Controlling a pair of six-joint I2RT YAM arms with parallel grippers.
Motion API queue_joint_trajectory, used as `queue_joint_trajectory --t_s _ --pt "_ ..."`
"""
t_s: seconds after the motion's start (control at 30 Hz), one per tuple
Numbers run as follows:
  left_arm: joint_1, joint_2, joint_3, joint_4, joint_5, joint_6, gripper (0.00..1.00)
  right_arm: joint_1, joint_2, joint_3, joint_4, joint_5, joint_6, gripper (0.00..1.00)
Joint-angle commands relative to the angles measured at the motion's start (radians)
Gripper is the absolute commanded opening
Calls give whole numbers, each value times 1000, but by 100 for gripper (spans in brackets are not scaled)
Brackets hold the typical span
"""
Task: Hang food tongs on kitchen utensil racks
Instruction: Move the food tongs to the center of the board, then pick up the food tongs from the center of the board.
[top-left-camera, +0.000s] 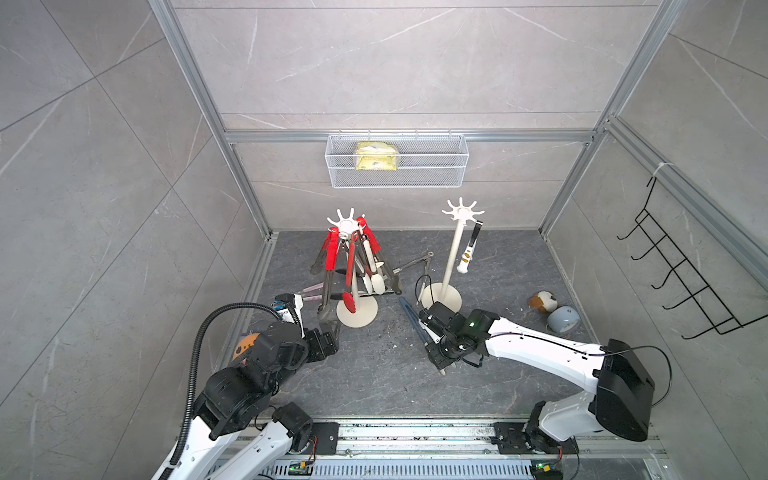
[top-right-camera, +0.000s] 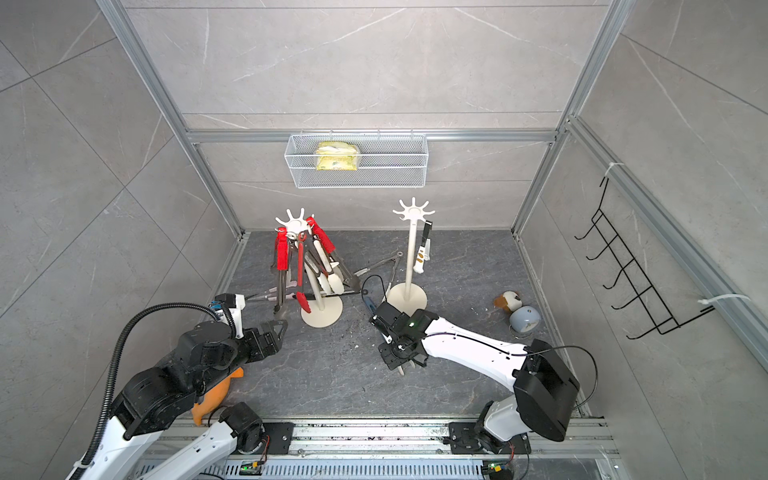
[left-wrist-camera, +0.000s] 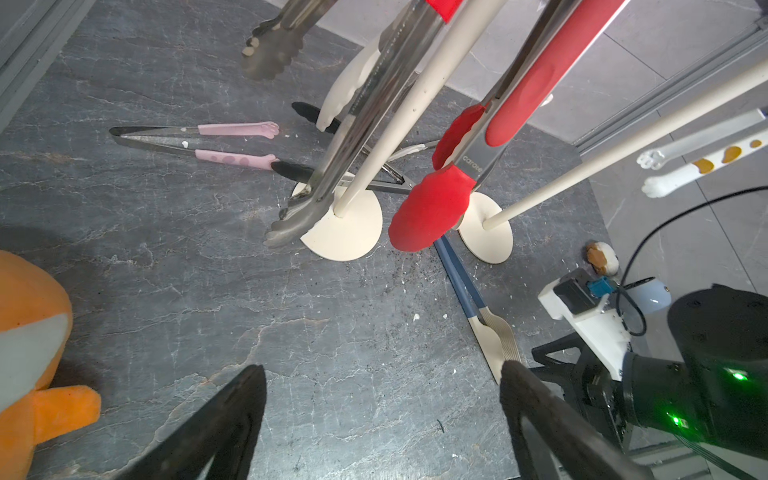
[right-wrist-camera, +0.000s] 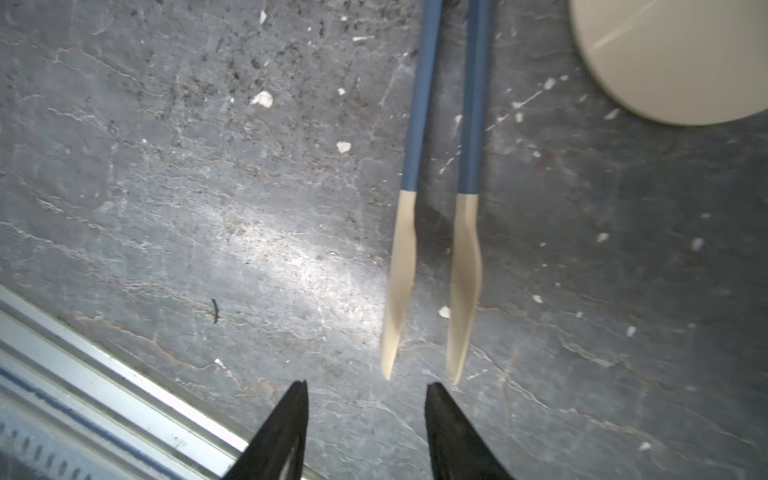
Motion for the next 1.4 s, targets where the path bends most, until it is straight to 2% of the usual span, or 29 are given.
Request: queue_joint_trajectory --t_s 0.0,0.23,0.43,0.73,0.87,1.07,1.37 --pt "4 -21 49 24 20 67 92 -9 59 32 21 -69 48 48" --pt "3 -18 75 48 65 141 96 -55 120 62 24 -44 51 46" --pt "4 -64 62 123 80 204 98 -107 149 64 47 -74 4 44" --pt "3 -104 43 225 221 337 99 -128 227 61 87 -107 -22 36" --pt "2 -118 40 234 237 375 99 -132 258 64 107 -105 -27 33" --pt "3 -140 32 261 234 412 99 -135 297 75 125 -77 -48 24" --pt "4 -140 32 269 219 425 99 -138 314 96 121 -20 -84 5"
